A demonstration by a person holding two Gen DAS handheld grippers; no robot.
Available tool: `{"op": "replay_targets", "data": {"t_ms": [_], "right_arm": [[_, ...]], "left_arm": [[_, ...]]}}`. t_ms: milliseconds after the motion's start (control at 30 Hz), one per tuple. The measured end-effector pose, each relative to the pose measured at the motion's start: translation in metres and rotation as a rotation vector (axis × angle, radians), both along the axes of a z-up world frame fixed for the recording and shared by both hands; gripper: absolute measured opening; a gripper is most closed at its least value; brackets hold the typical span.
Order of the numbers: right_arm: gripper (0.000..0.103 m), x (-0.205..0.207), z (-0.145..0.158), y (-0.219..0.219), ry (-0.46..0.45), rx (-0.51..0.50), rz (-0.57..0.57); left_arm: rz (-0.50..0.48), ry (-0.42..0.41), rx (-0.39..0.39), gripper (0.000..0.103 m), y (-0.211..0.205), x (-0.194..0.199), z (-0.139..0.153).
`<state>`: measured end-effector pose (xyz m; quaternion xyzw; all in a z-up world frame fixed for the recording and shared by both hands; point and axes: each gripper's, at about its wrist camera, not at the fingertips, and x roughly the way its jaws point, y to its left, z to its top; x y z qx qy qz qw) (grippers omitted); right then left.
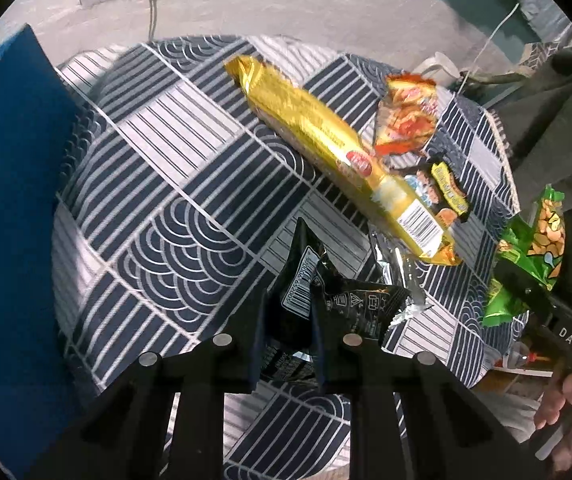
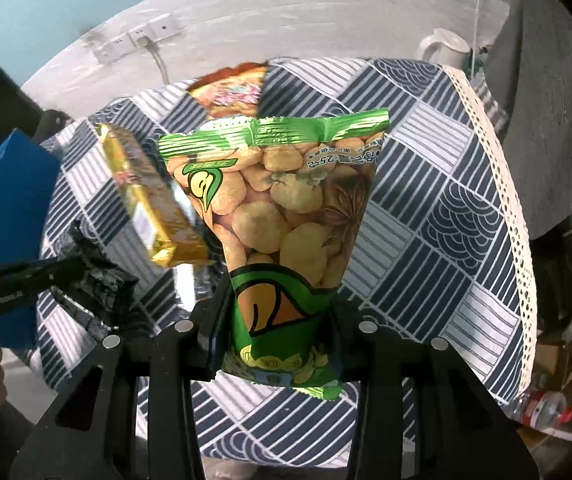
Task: Organize snacks
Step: 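Carry the green bag and black bag over the box and open both tools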
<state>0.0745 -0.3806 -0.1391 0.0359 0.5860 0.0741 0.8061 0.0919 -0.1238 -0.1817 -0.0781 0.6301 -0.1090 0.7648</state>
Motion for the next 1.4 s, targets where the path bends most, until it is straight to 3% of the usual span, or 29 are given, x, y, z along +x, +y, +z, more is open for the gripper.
{"op": "replay_targets", "data": {"t_ms": [433, 900, 1400], "right_arm": [[0.039, -0.007, 0.039, 0.032, -0.070, -0.029, 0.075], [0.039, -0.010, 0.078, 0.084, -0.146, -0.060, 0.181], [0.039, -0.014, 0.113, 0.156, -0.204, -0.041, 0.298]], "left_arm": [[-0.051, -0.181, 0.092, 0.019, 0.036, -0.019, 0.057], [-0.095, -0.385, 0.242, 0.019, 0.075, -0.045, 0.113], [-0.022, -0.480, 0.257, 0.019, 0.142, -0.063, 0.150]]}}
